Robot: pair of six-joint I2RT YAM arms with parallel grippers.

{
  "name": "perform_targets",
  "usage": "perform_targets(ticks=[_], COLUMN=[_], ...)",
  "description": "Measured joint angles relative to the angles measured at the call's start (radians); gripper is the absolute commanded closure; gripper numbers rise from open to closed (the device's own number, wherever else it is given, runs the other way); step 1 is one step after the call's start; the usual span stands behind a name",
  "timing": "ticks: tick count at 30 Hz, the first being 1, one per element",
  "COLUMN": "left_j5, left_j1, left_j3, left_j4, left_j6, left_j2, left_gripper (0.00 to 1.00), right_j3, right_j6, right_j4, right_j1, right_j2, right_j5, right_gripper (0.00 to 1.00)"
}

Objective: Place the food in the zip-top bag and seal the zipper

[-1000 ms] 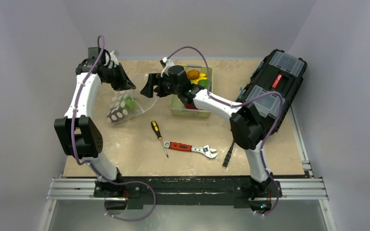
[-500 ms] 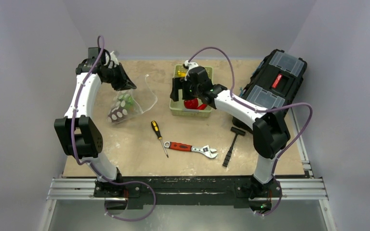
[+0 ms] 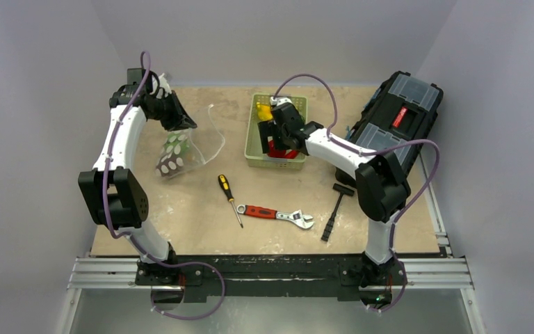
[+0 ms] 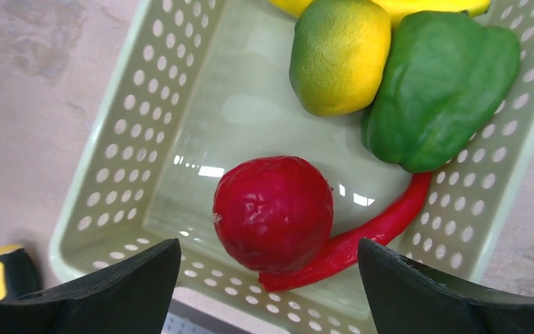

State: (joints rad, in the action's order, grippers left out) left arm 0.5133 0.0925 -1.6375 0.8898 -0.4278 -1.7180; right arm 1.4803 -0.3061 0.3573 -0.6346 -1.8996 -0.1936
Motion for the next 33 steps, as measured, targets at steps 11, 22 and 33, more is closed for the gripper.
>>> perform_targets(ticks=[11,22,33], left_j5=[0.000,0.005,0.008], left_j1=[0.000,0.000,0.000], left_j3=[0.000,0.000,0.000], left_j4=[0.000,0.000,0.000], left_j6=[0.000,0.000,0.000], left_j2=[0.000,0.000,0.000], left_gripper=[1.00,1.00,1.00], right_j3=[0.046,0.047,0.047], right_j6=[0.004,0.009,0.019], right_j4=[0.008,0.009,-0.011], right_j1=[0.000,0.000,0.000], right_j2=[-0.140,-0.150,-0.102], right_j5=[-0.001,-0.001,0.002], right_gripper=[0.10,0.39,0.83])
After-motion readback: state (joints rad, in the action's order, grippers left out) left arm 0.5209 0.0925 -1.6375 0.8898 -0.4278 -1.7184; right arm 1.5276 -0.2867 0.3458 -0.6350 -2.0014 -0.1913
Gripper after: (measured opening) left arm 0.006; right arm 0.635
